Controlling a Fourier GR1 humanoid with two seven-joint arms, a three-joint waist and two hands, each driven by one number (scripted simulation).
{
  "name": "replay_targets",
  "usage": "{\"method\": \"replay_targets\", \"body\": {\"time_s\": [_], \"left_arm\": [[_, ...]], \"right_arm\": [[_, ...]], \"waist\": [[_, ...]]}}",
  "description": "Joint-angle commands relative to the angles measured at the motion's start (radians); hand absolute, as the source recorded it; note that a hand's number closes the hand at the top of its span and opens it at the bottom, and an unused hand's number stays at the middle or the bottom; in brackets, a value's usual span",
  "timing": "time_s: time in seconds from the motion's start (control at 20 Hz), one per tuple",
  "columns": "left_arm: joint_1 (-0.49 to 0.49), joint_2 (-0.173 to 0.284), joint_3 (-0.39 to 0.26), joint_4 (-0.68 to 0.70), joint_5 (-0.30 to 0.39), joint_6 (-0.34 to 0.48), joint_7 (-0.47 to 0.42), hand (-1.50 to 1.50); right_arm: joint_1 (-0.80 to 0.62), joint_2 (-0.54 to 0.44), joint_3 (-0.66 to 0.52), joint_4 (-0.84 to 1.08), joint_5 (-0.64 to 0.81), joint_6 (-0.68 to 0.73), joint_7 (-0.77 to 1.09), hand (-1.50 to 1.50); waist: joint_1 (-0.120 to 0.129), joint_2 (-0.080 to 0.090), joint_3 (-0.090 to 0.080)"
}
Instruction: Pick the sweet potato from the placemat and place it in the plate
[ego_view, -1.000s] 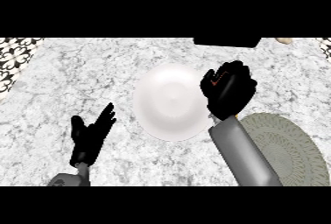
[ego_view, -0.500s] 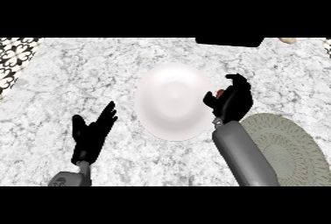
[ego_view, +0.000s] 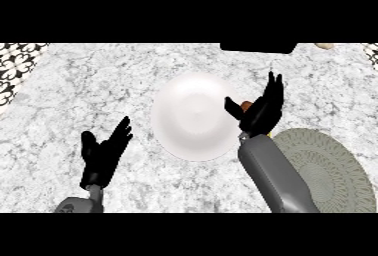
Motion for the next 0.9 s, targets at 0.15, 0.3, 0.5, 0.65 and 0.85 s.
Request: {"method": "replay_targets", "body": {"time_s": [0.15,0.3,0.5,0.65,0.85], "left_arm": [[0.047,-0.006,0.007,0.003,-0.009,0.017,-0.026,0.0],[0.054,0.024,0.035,0.004,0.013,-0.013,-0.031,0.0],[0.052,0.013,0.039,-0.011,0.019,-0.004,-0.012,0.0],[0.039,0.032,0.047,-0.065,0.019,-0.002,0.034,0.0],[0.052,0.032,0.051,-0.053,0.013,-0.001,0.04,0.0]], "right_arm": [[0.021,0.005,0.07,-0.011,-0.026,-0.317,0.119,-1.5],[0.101,0.005,0.169,-0.137,-0.067,-0.323,0.154,-1.5],[0.227,0.005,0.282,-0.301,-0.05,-0.328,0.157,-1.5],[0.348,0.005,0.385,-0.378,-0.026,-0.329,0.152,-1.5],[0.472,0.005,0.501,-0.458,0.031,-0.331,0.144,-1.5]], "waist": [[-0.033,-0.013,-0.003],[-0.047,-0.019,-0.003],[-0.059,-0.02,-0.003],[-0.064,-0.02,-0.003],[-0.07,-0.019,-0.003]]}}
